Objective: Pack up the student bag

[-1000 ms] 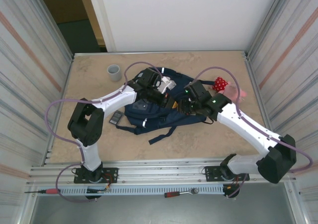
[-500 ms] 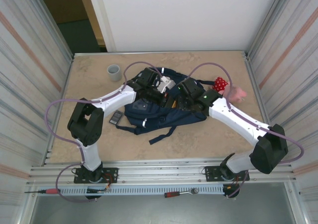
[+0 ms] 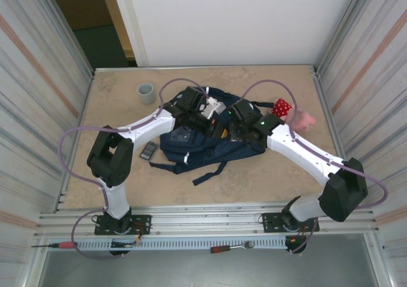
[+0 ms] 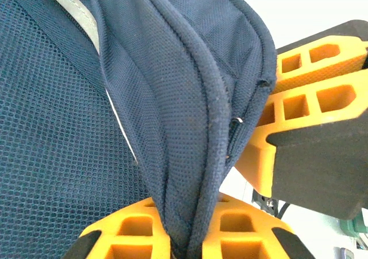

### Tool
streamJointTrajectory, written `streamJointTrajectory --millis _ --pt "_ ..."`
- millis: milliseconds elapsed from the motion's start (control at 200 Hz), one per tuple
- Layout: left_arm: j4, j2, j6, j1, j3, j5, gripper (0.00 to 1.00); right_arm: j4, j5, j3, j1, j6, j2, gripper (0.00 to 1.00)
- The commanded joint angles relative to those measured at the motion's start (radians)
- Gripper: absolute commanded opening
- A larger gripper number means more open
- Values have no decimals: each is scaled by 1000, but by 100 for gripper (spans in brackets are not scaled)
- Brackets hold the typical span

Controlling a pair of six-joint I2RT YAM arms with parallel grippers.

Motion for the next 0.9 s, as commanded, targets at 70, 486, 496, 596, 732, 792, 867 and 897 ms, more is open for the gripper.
streamJointTrajectory --millis 70,486,496,596,732,792,867,897 --pt "-169 -18 89 0 25 -14 0 -80 38 -18 -114 -43 -66 0" --pt "-270 -80 389 18 -30 -310 0 -152 -311 -97 -262 -229 -106 0" --pt "-273 -80 396 18 -31 -316 0 -151 -315 -99 -262 -230 -106 0" --pt "-302 -91 465 18 -38 -390 0 -144 -391 -103 -270 -239 -113 0" --pt "-312 -111 600 1 -45 -465 0 -166 -552 -91 -321 -248 -120 0" --pt "-307 -116 684 -15 -48 -488 0 -195 -607 -83 -331 -256 -113 0" --pt "-295 -115 782 -32 -54 -499 0 -223 -670 -84 -332 -260 -106 0" --pt "-290 -113 821 -36 -56 -500 0 -228 -684 -88 -332 -259 -107 0"
